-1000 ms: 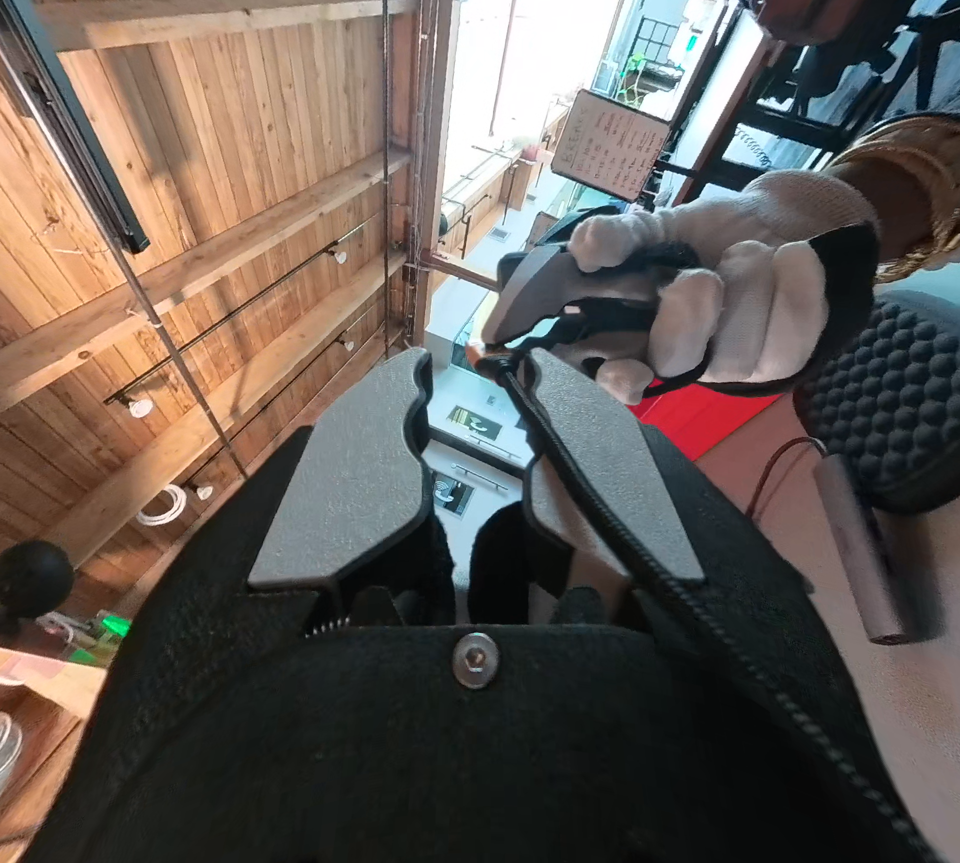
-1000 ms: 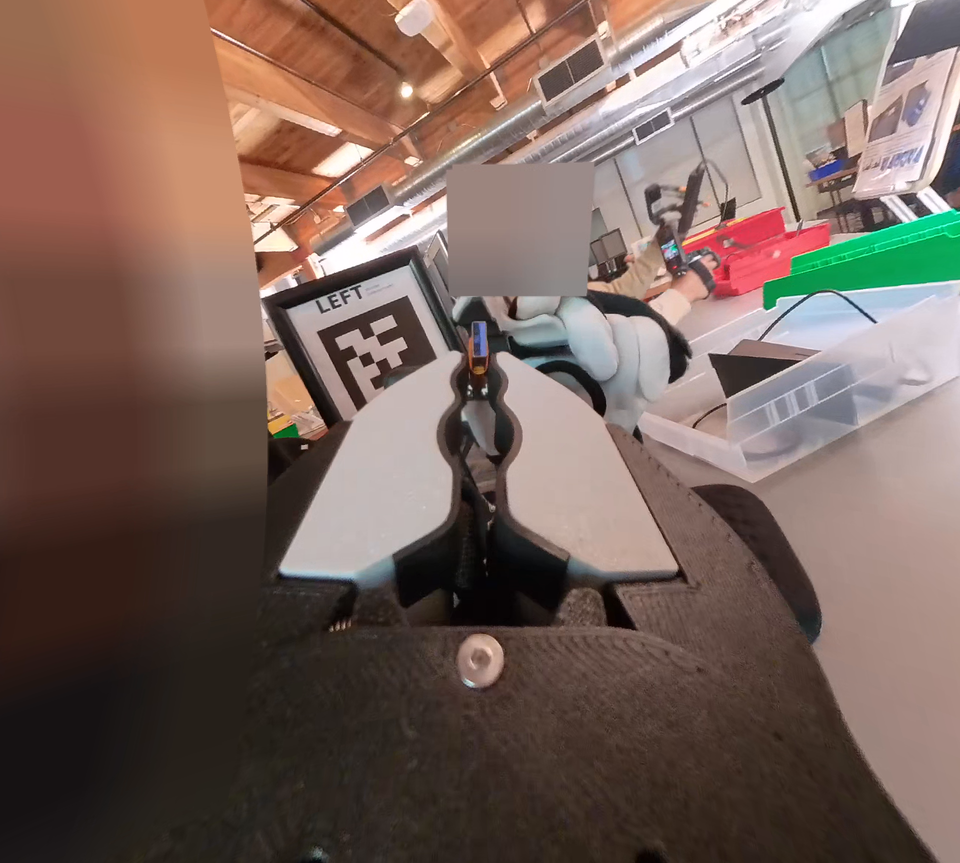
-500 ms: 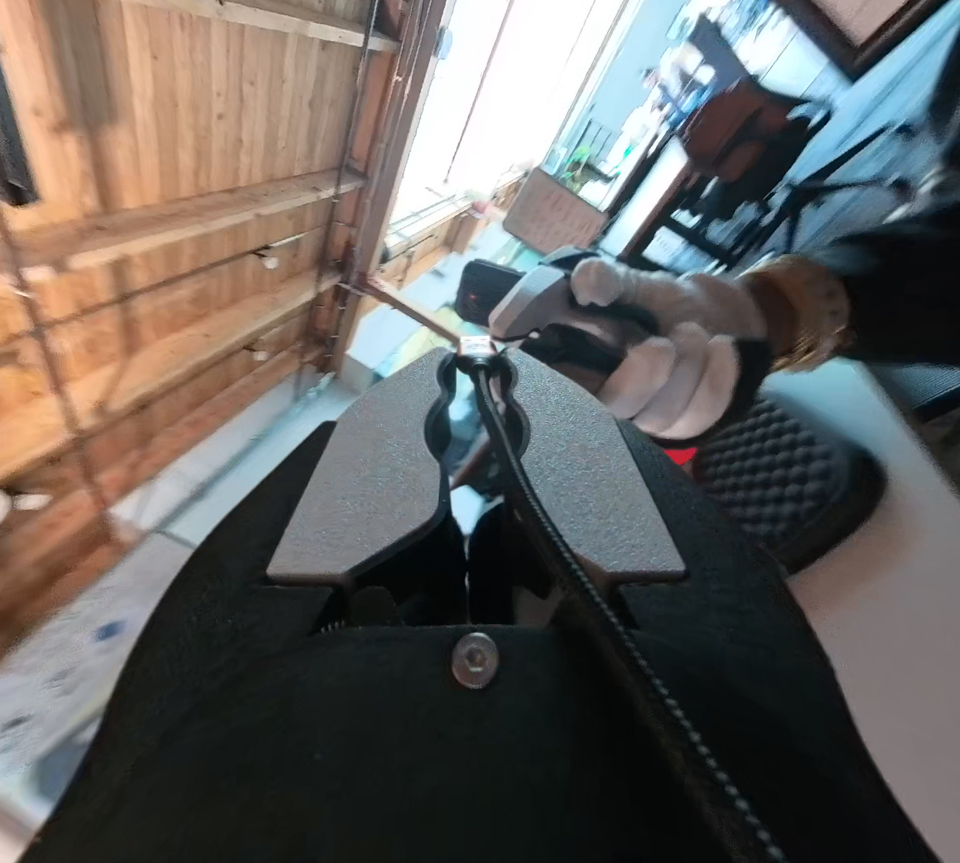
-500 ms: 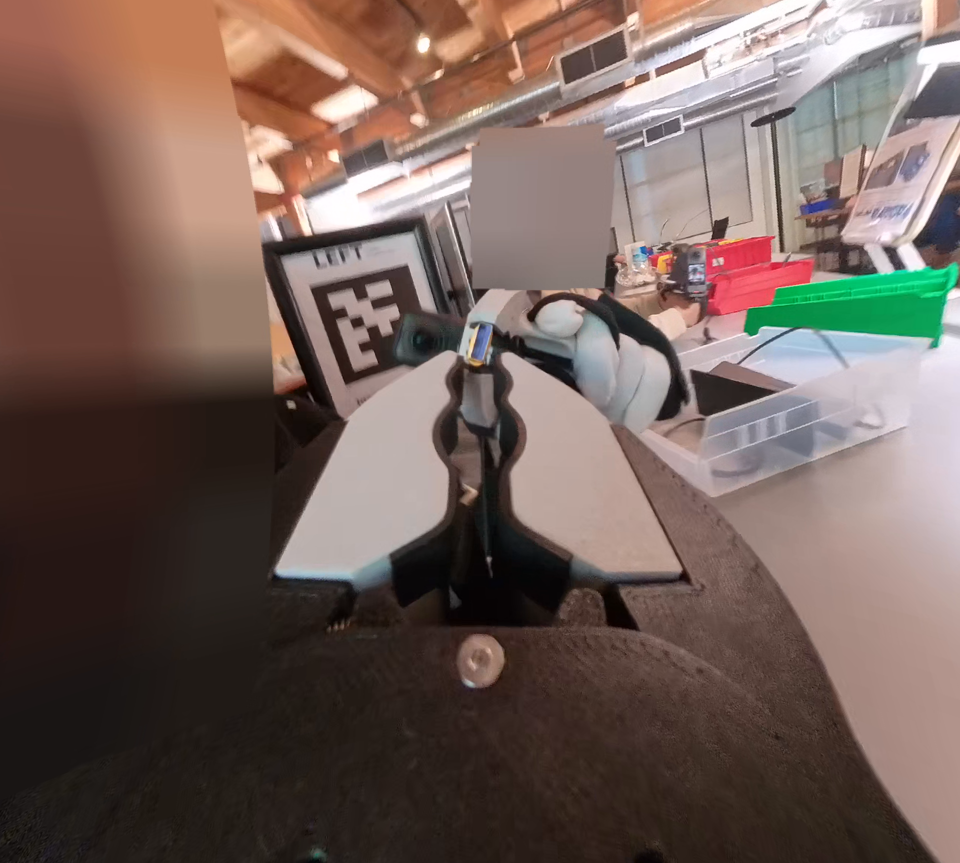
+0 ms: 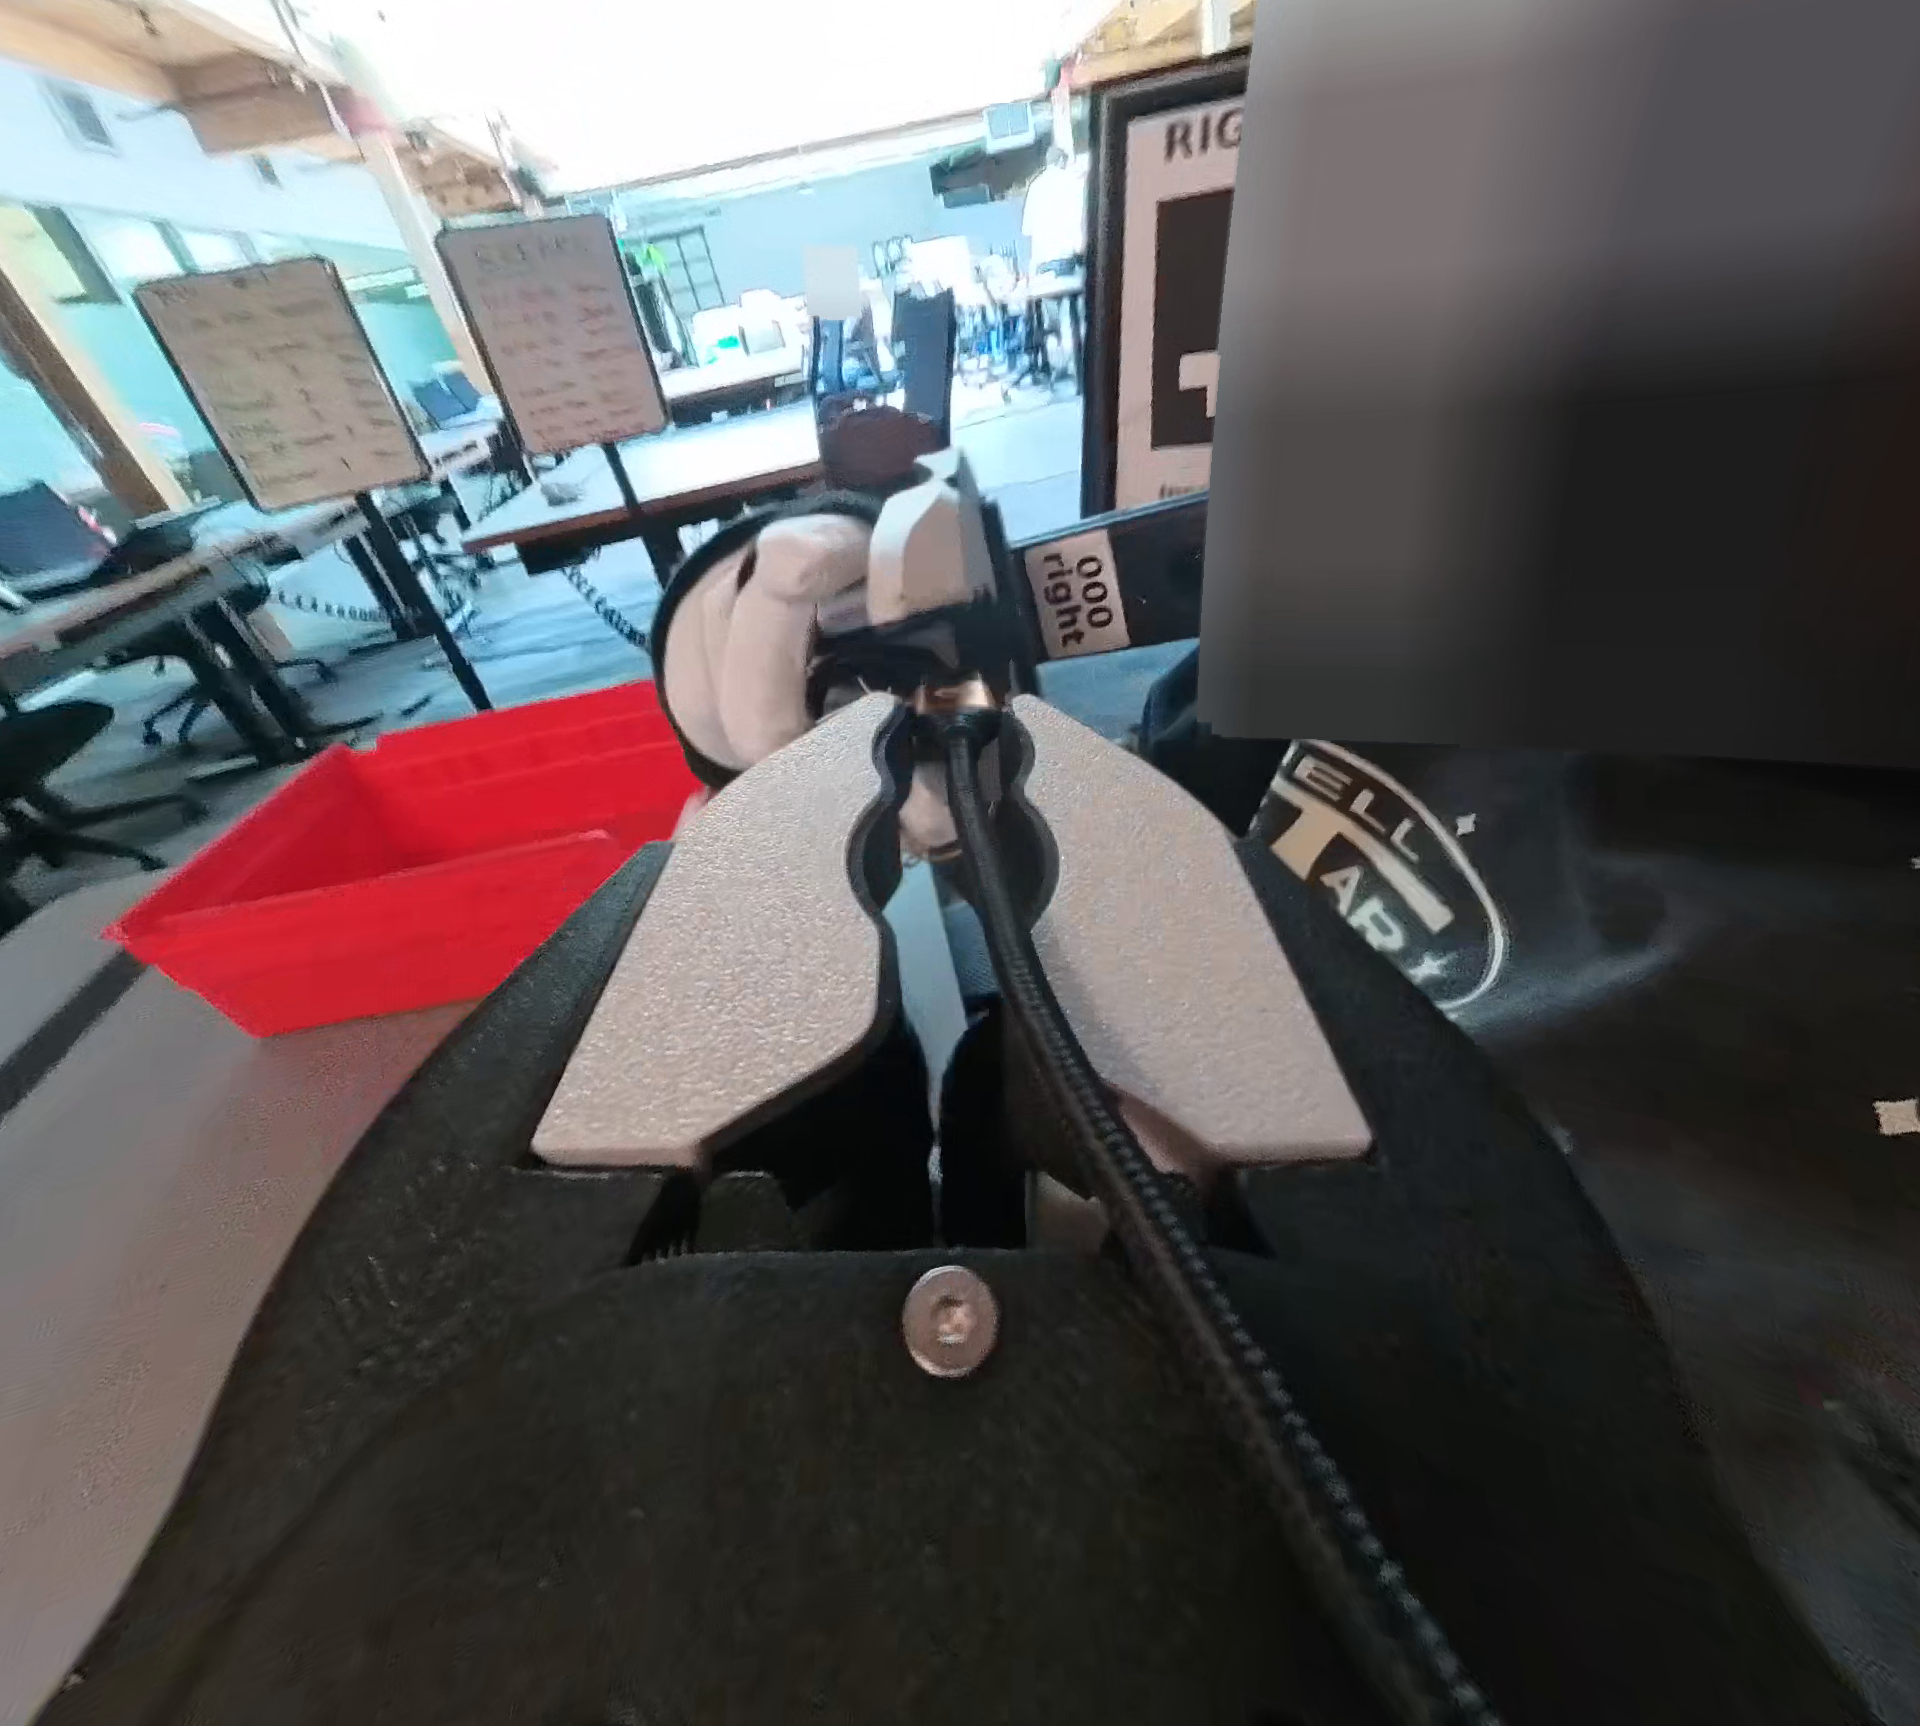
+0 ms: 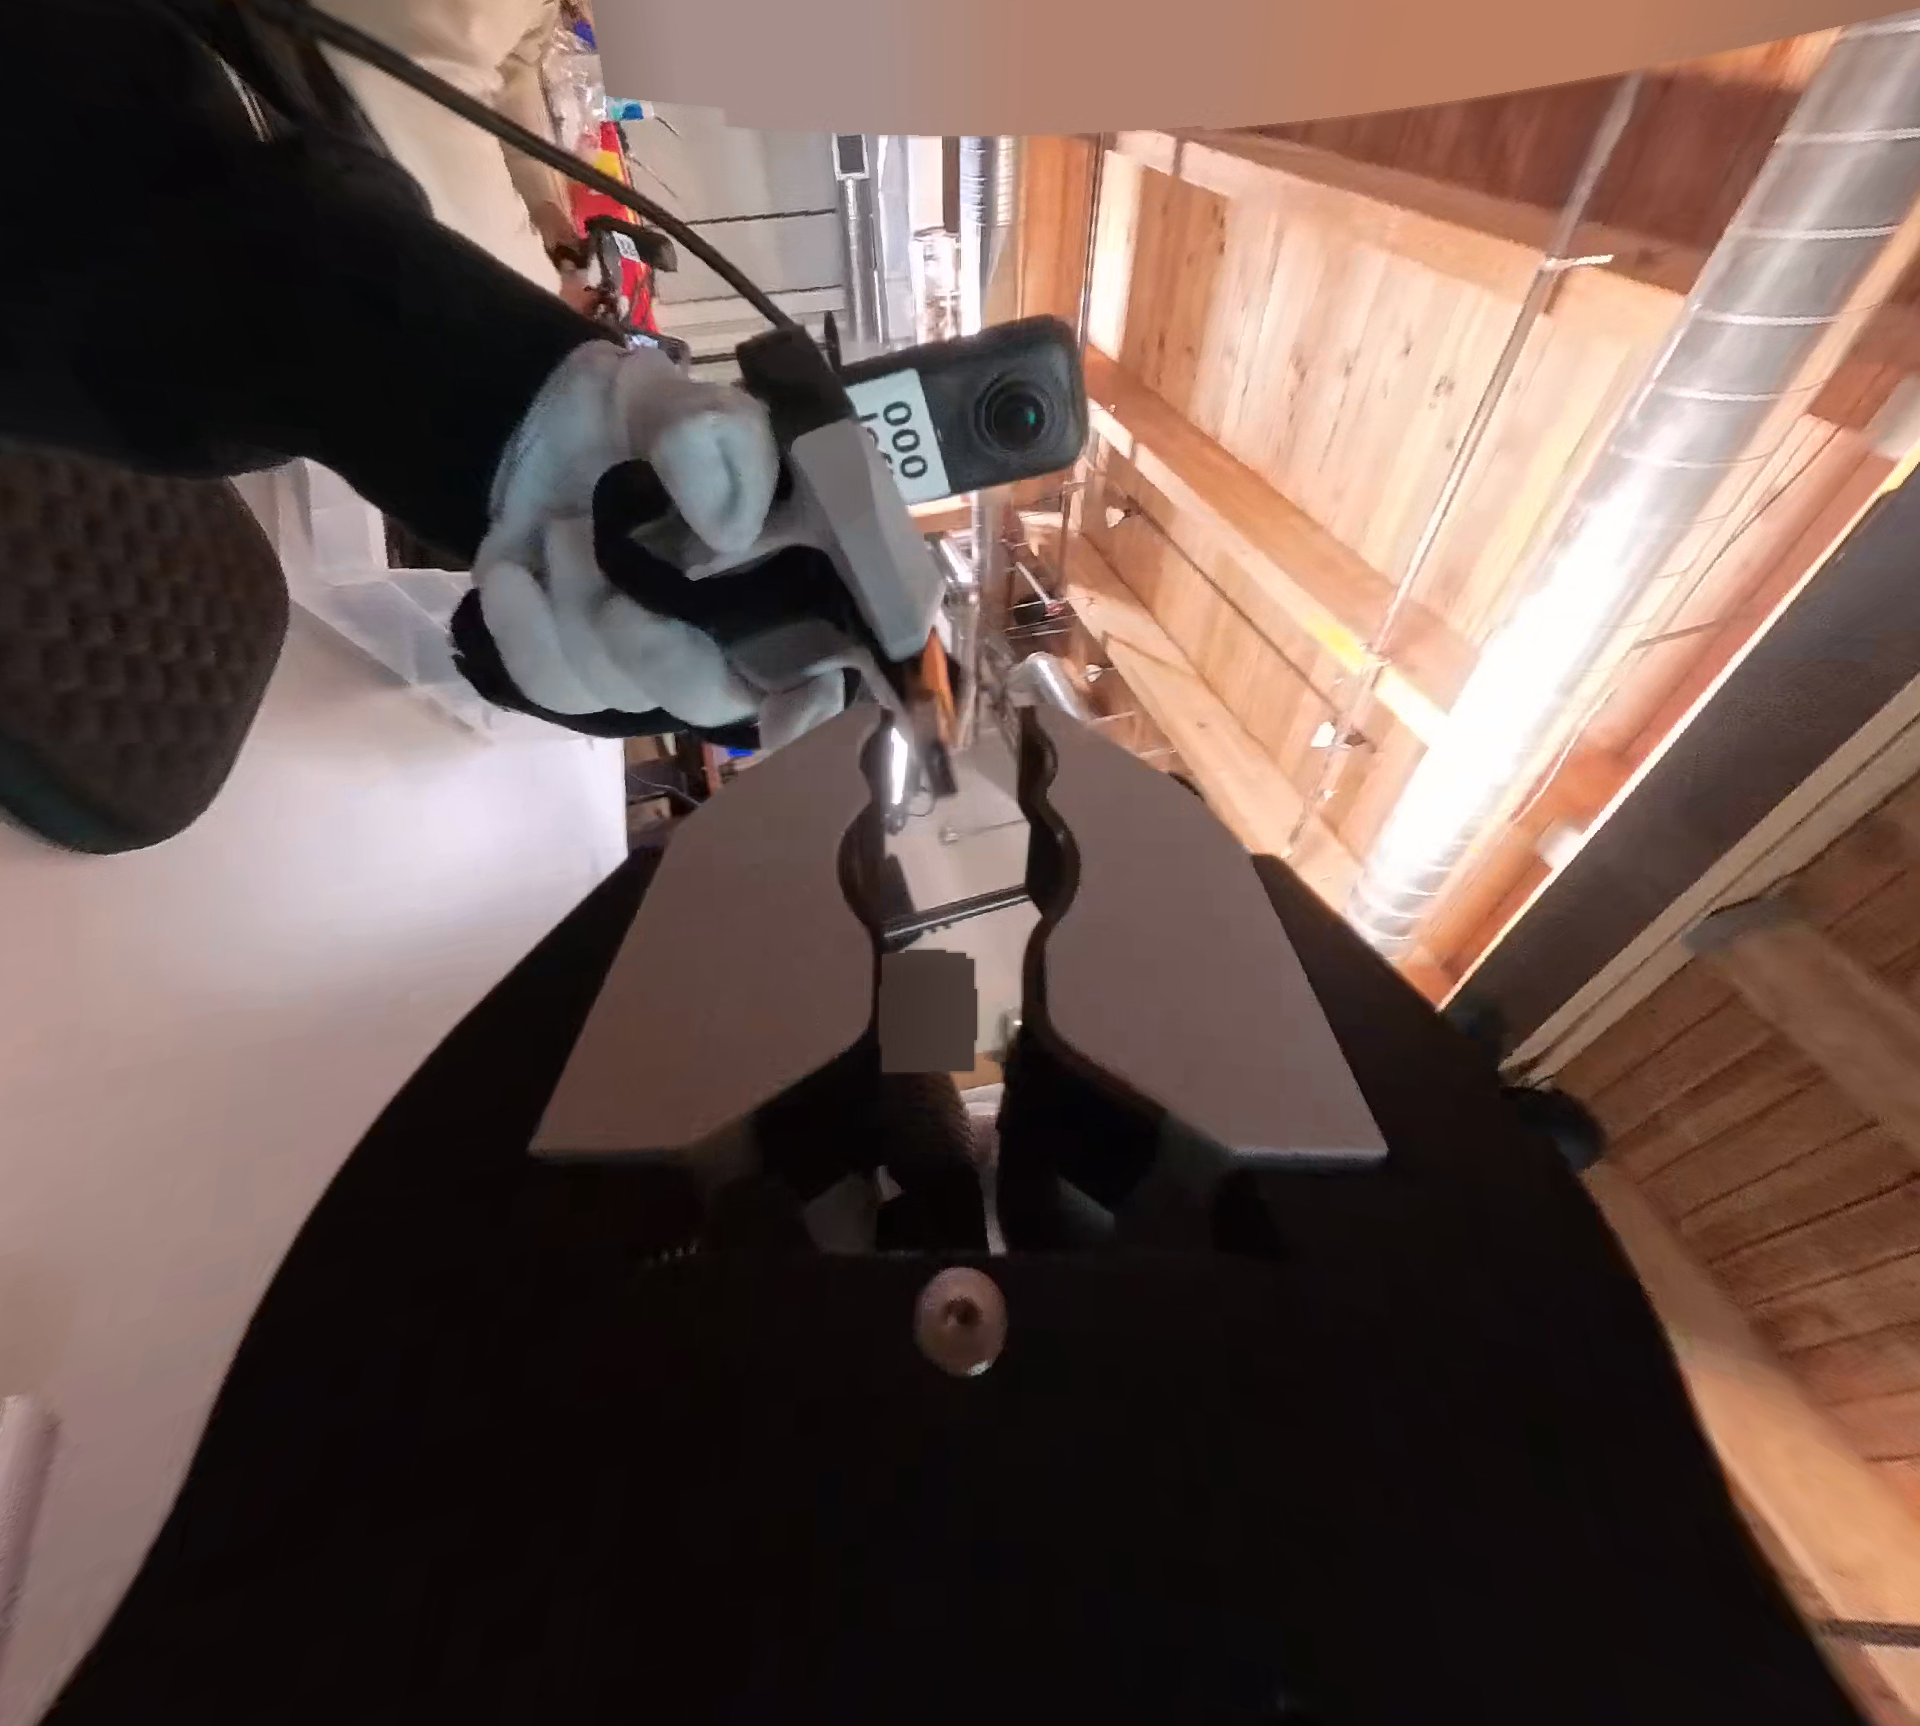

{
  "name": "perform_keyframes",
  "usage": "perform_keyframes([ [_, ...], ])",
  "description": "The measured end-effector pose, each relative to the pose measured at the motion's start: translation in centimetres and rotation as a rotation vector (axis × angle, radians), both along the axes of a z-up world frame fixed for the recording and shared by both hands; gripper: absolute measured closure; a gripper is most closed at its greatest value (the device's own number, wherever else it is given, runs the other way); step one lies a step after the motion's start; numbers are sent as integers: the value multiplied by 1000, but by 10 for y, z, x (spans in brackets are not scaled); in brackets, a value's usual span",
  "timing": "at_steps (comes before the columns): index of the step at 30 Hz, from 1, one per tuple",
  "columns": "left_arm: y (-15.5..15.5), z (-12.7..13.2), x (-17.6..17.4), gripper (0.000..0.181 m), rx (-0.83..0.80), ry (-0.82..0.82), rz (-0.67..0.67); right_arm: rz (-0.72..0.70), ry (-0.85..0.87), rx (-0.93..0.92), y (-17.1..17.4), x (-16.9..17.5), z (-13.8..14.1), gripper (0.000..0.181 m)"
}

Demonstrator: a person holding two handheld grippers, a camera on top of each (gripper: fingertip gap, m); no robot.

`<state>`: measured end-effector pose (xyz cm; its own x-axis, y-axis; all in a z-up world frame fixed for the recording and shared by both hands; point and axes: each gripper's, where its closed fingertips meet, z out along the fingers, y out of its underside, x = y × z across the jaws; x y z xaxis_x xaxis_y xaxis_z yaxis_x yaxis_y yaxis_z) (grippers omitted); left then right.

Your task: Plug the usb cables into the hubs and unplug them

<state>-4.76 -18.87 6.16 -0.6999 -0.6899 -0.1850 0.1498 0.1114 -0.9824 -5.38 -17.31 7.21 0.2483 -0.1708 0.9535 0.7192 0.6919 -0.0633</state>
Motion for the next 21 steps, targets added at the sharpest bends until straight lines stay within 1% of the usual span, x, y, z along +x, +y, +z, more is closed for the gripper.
perform_keyframes([
  [2, 0, -3, 3, 166, 9, 14, 8, -22, -39, 9, 3, -2, -5, 169],
  [4, 1, -1, 2, 166, -15, 20, 3, -35, -46, 30, 4, -3, -5, 174],
  [7, 6, 0, 5, 166, -46, 34, 25, -81, -61, 37, 9, 0, -5, 175],
  [10, 7, 1, 8, 158, -66, 34, 32, -139, -81, 57, 13, 5, -4, 175],
  [12, 6, 1, 10, 157, -66, 26, 39, -152, -85, 52, 13, 7, -4, 175],
  [14, 5, 2, 10, 158, -76, 23, 36, -140, -76, 39, 11, 7, -3, 175],
  [16, 7, 2, 14, 165, -86, 20, 58, -139, -77, 29, 10, 7, -4, 174],
  [21, 6, 5, 15, 166, -108, 0, 47, -147, -72, 36, 8, 9, -1, 173],
])
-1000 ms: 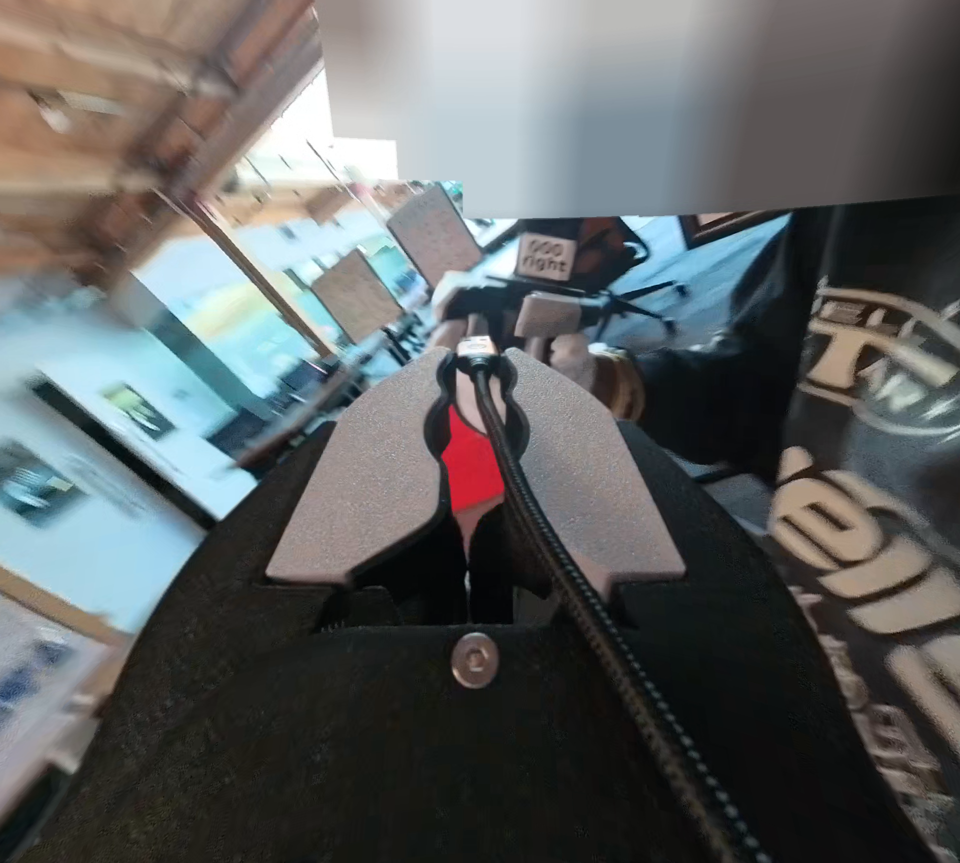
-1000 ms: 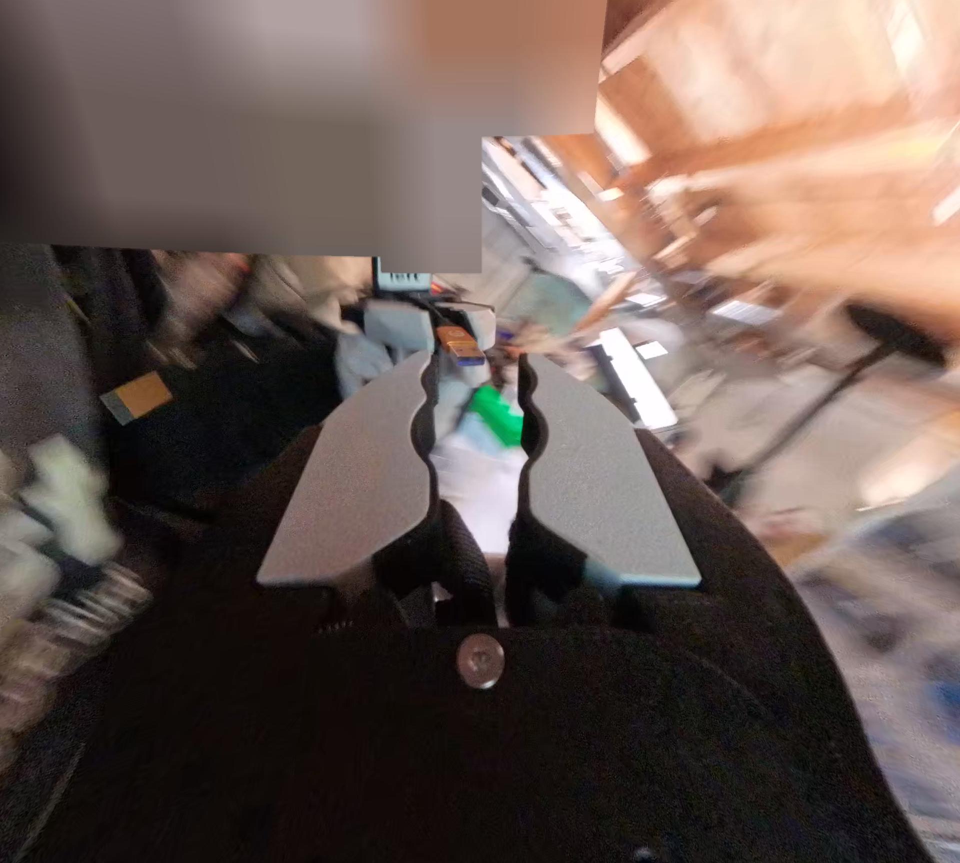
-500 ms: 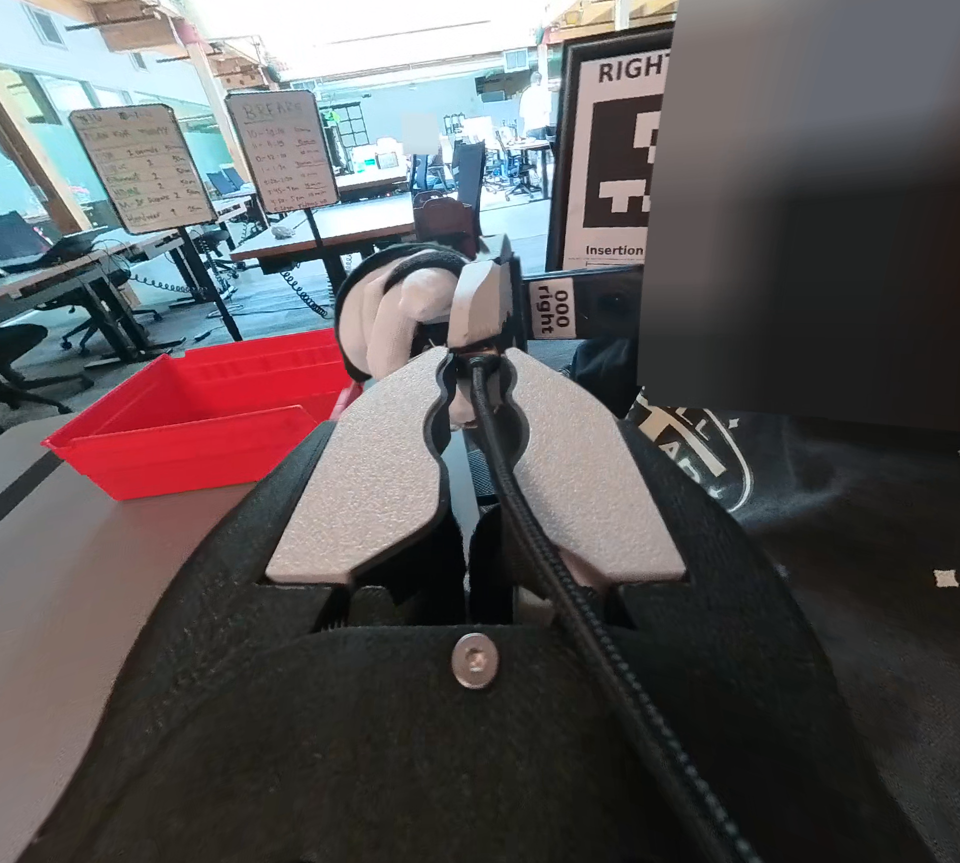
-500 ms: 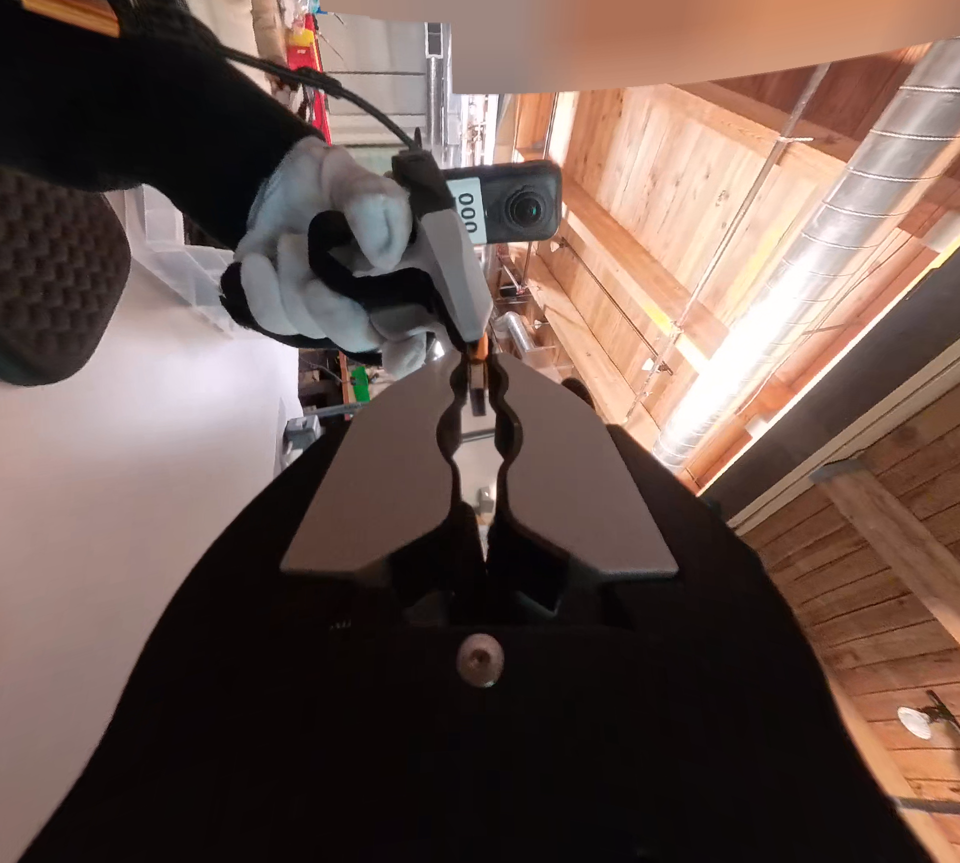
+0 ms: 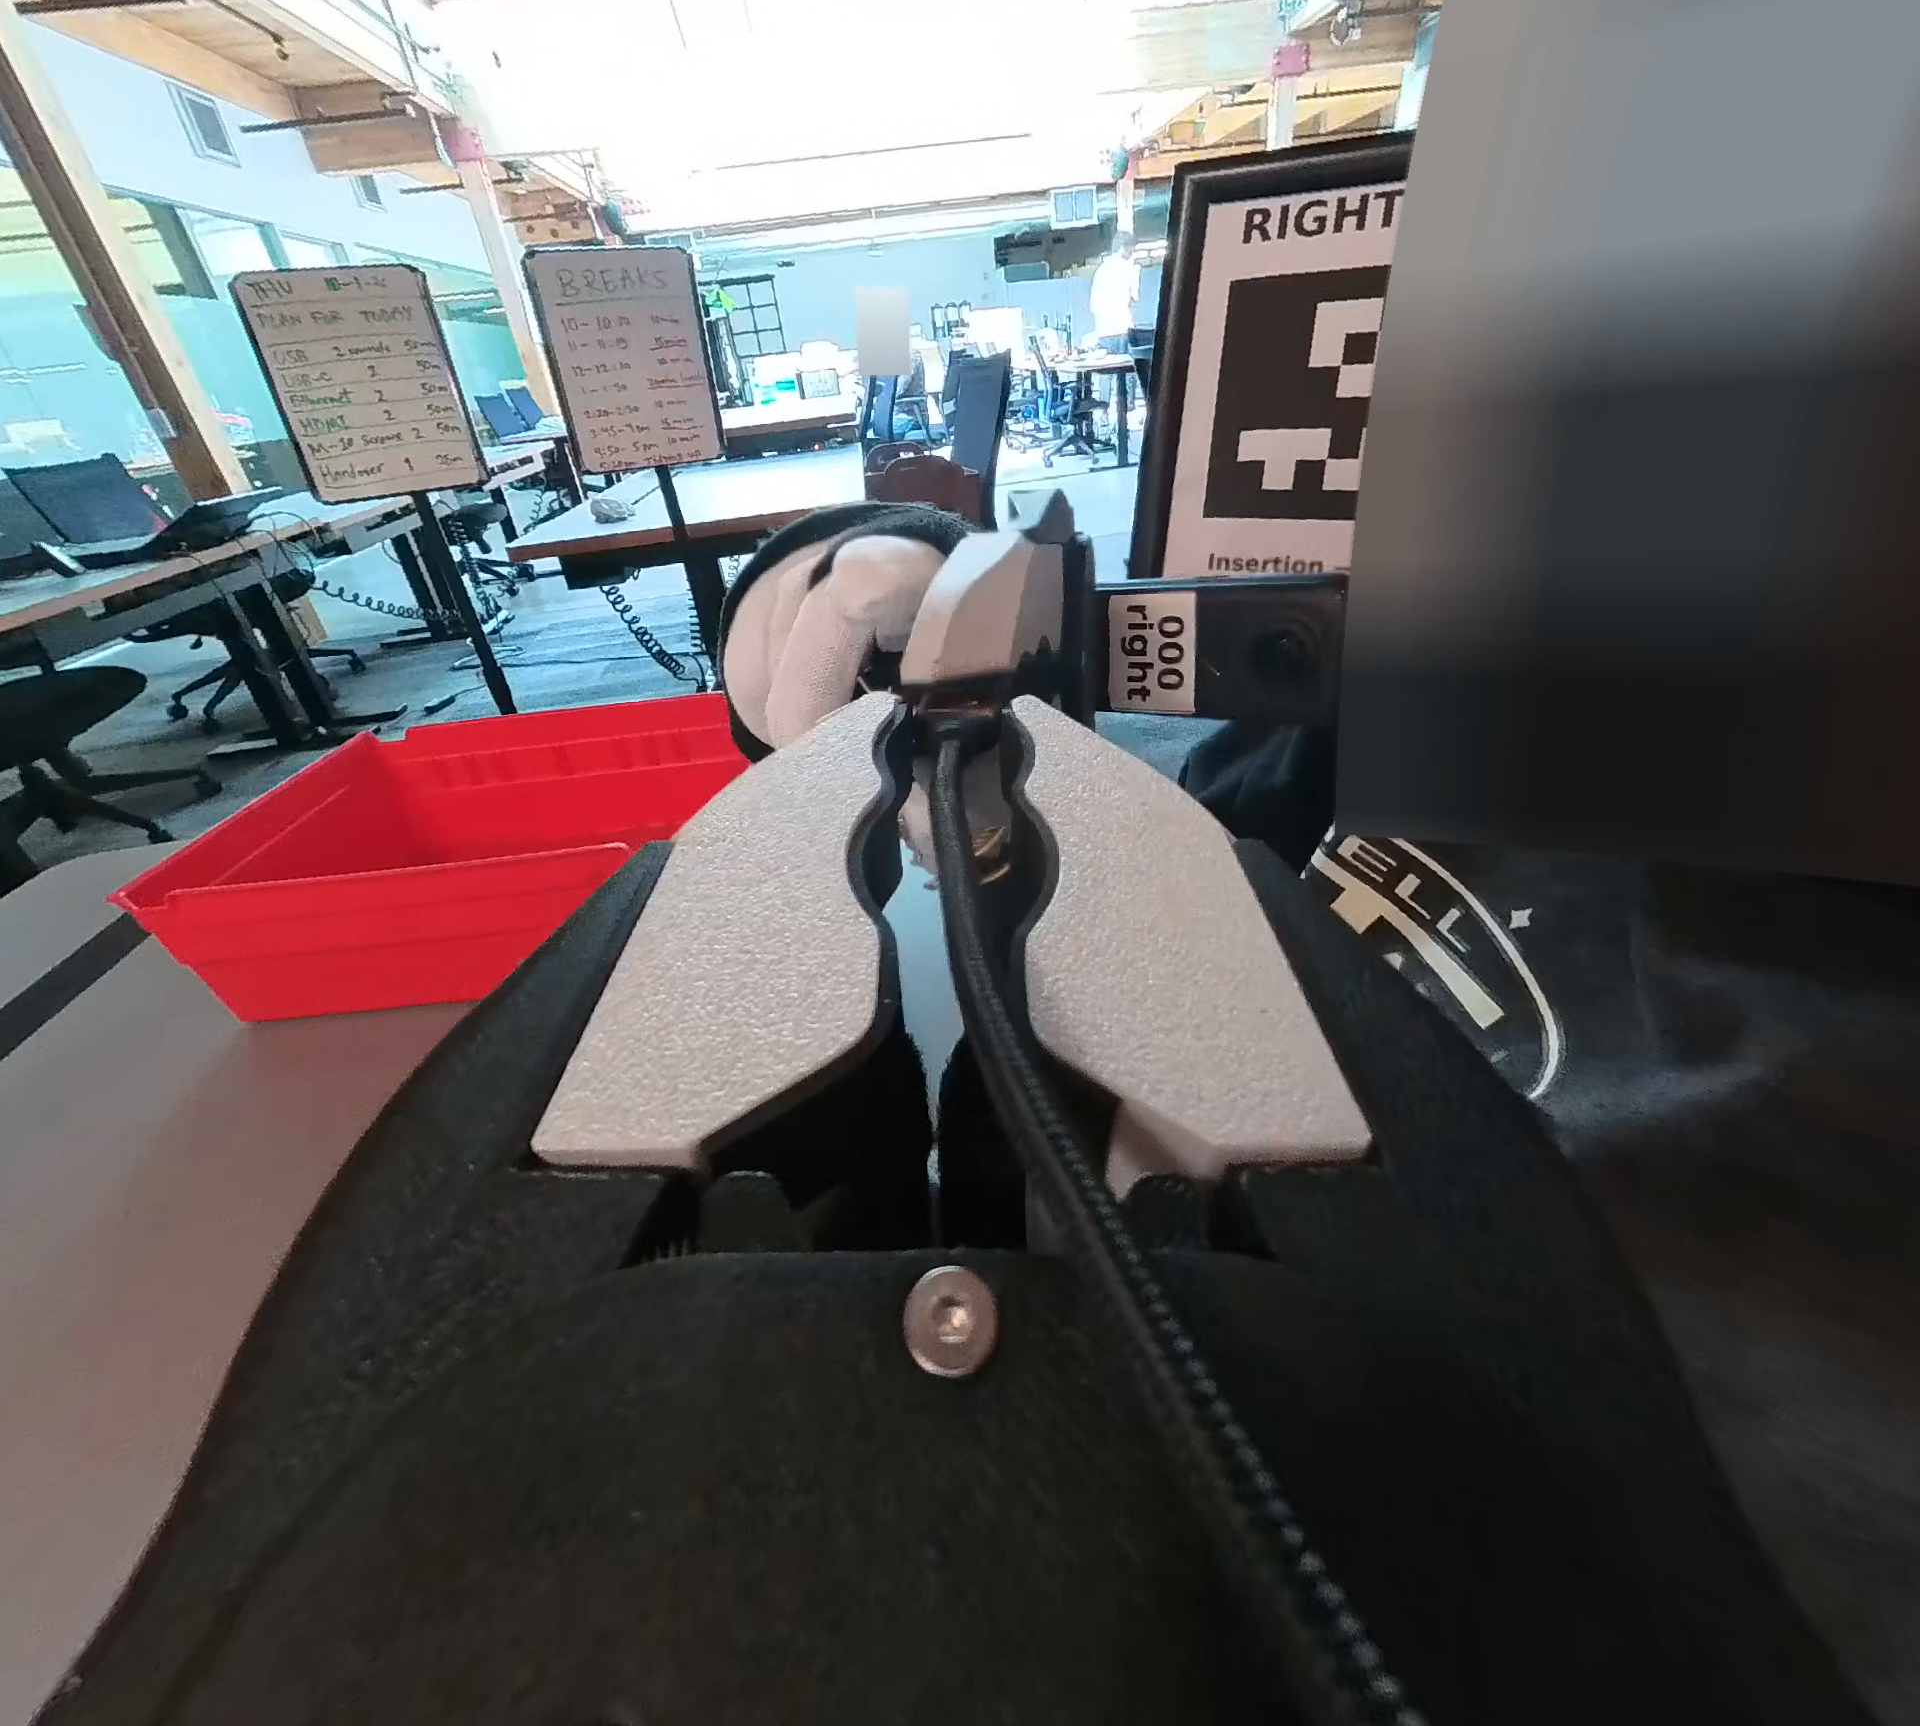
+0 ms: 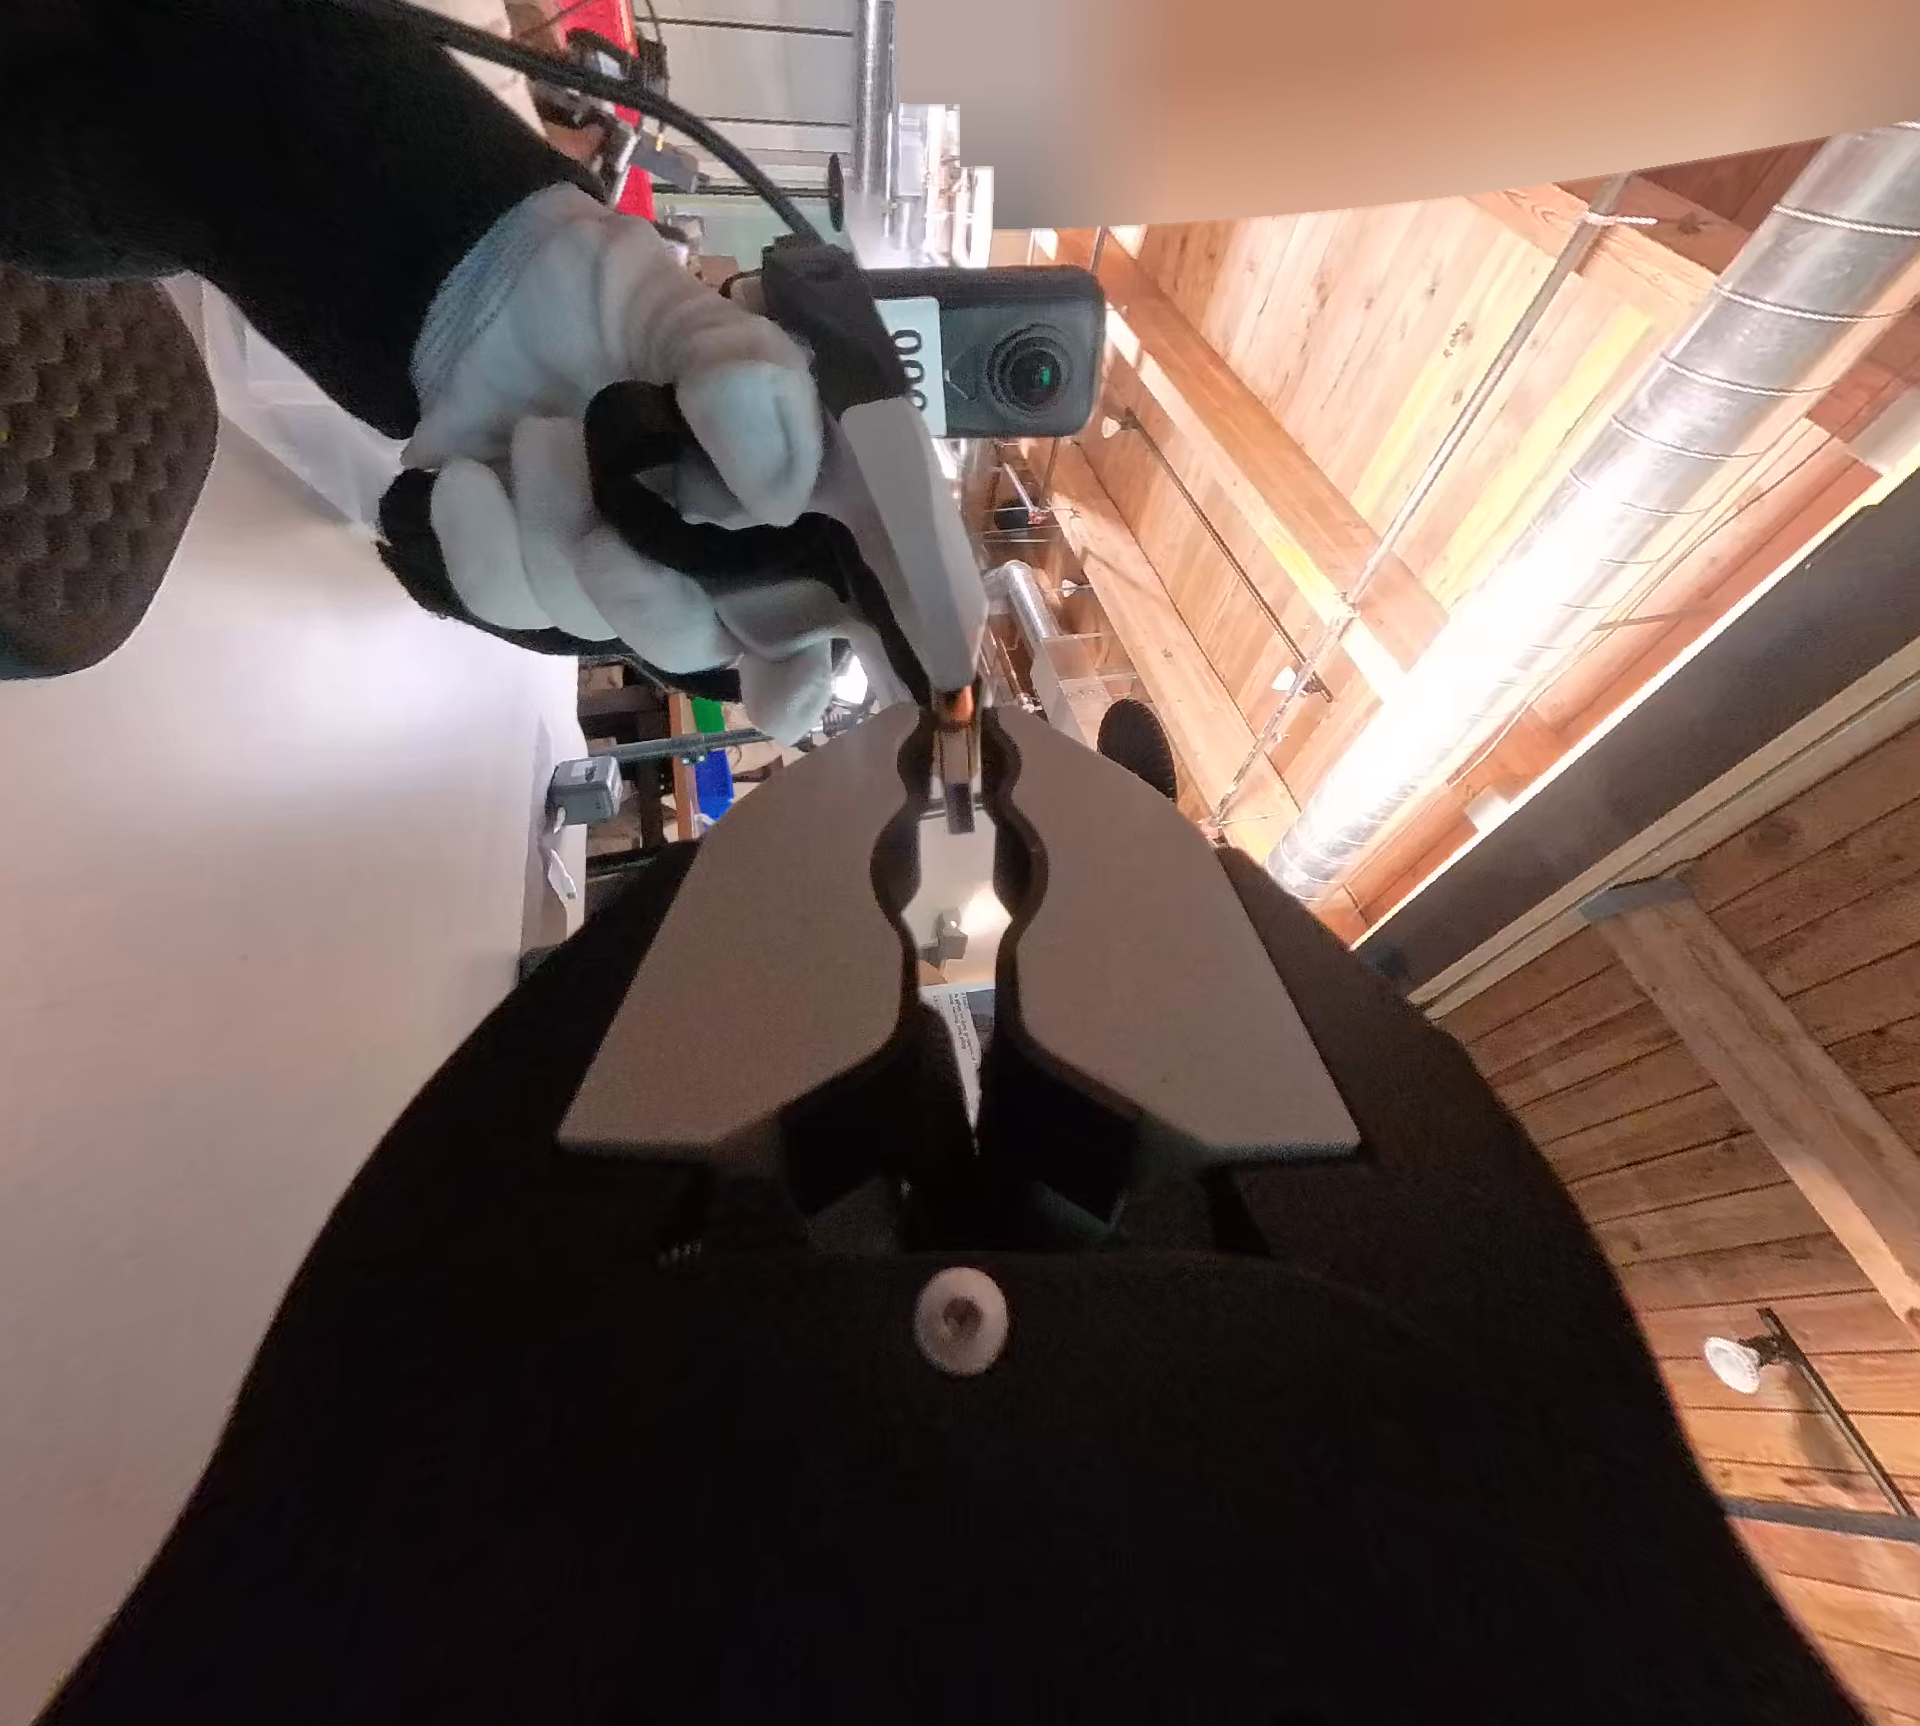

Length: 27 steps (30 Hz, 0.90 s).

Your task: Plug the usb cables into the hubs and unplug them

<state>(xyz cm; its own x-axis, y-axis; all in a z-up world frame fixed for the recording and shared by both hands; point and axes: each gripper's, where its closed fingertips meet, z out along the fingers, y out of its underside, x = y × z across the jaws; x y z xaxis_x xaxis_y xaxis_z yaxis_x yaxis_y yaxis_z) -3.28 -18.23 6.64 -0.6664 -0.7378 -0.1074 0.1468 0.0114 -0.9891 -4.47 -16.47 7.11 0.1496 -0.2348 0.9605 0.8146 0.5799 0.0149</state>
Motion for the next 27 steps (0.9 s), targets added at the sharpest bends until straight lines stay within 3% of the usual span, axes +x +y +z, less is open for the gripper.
perform_keyframes([
  [2, 0, 2, -1, 166, -10, -5, -4, 17, 15, 10, -4, 3, 4, 167],
  [27, 4, 5, -1, 166, -17, -25, 25, -28, -44, 44, 0, 2, 0, 174],
])
